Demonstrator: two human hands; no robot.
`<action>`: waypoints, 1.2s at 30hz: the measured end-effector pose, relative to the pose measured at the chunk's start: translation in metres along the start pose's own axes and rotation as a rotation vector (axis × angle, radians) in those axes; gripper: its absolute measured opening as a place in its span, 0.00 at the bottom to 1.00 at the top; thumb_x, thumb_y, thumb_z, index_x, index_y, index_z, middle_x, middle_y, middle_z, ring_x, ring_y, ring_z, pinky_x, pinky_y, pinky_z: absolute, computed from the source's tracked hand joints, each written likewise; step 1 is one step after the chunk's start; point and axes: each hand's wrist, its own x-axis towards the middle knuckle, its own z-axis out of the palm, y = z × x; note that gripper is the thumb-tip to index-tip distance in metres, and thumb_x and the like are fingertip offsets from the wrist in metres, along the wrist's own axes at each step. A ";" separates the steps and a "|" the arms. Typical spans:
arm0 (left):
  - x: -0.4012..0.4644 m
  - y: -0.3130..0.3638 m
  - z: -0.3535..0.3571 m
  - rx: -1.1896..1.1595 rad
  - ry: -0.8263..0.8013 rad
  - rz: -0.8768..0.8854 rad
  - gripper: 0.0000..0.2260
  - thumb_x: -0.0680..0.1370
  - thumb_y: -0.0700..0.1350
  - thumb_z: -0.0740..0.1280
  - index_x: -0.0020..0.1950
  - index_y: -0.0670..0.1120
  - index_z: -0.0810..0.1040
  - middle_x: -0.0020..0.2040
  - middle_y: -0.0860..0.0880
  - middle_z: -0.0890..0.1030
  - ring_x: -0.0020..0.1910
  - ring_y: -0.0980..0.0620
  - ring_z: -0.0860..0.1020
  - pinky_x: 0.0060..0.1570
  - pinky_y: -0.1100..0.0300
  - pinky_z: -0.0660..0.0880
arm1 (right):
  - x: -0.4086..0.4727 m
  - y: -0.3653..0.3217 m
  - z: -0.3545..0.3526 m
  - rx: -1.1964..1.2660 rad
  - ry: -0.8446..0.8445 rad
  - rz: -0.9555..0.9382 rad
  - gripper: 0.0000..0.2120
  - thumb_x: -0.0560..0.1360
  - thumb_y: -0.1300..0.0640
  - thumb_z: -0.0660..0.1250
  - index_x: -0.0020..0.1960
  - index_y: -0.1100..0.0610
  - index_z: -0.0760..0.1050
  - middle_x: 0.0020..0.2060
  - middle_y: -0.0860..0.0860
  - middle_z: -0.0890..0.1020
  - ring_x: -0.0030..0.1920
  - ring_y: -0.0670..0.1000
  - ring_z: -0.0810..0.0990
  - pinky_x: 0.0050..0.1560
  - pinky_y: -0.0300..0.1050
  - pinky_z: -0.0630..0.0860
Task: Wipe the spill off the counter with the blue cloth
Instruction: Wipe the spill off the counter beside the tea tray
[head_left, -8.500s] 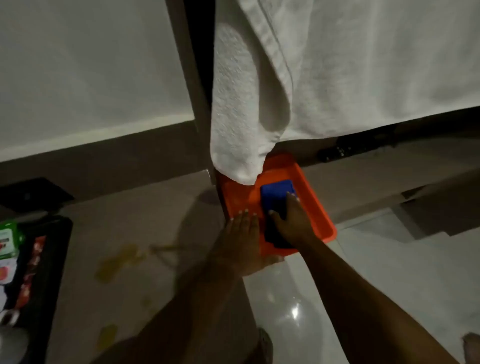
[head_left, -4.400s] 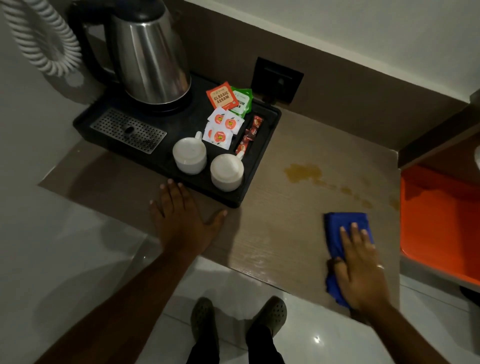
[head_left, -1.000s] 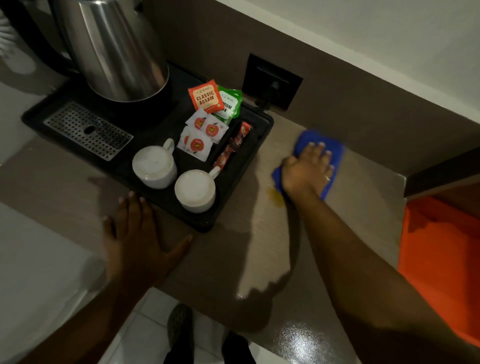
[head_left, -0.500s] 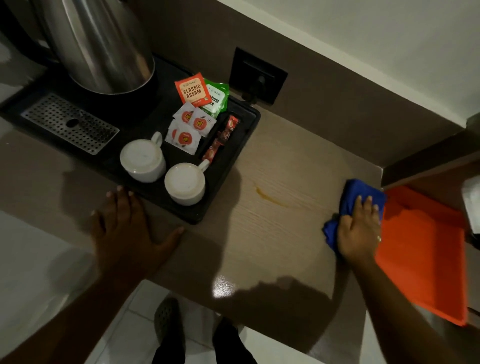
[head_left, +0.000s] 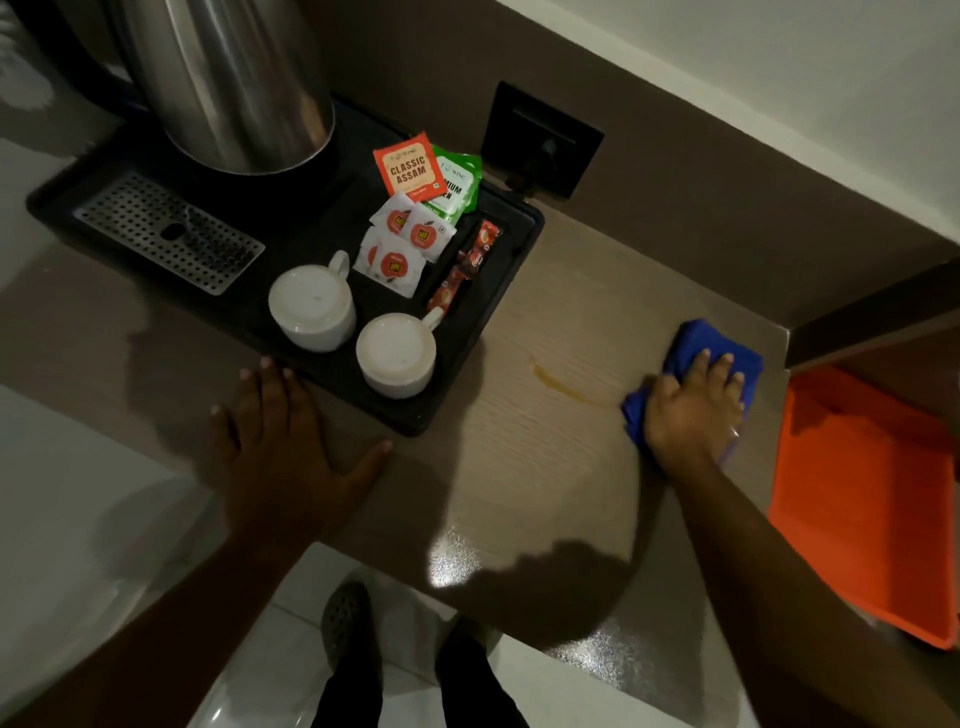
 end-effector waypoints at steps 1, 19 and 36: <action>0.000 -0.001 0.002 0.003 -0.001 -0.003 0.54 0.67 0.77 0.52 0.78 0.36 0.54 0.80 0.35 0.54 0.79 0.37 0.51 0.74 0.35 0.48 | 0.000 -0.022 0.005 0.000 -0.006 0.065 0.31 0.77 0.49 0.53 0.76 0.60 0.52 0.77 0.61 0.53 0.76 0.63 0.50 0.73 0.60 0.50; 0.002 -0.004 0.005 0.002 0.008 0.005 0.54 0.68 0.77 0.52 0.78 0.37 0.53 0.80 0.35 0.54 0.79 0.38 0.51 0.75 0.35 0.49 | 0.003 -0.025 0.007 -0.059 -0.057 -0.091 0.30 0.78 0.49 0.50 0.77 0.58 0.49 0.77 0.59 0.51 0.76 0.62 0.48 0.74 0.62 0.49; 0.005 -0.007 0.008 0.017 0.018 0.017 0.55 0.67 0.80 0.48 0.78 0.37 0.52 0.80 0.36 0.54 0.79 0.38 0.53 0.74 0.35 0.50 | 0.001 -0.031 0.003 -0.042 -0.046 -0.177 0.26 0.81 0.50 0.49 0.76 0.59 0.53 0.77 0.59 0.53 0.76 0.62 0.50 0.74 0.60 0.51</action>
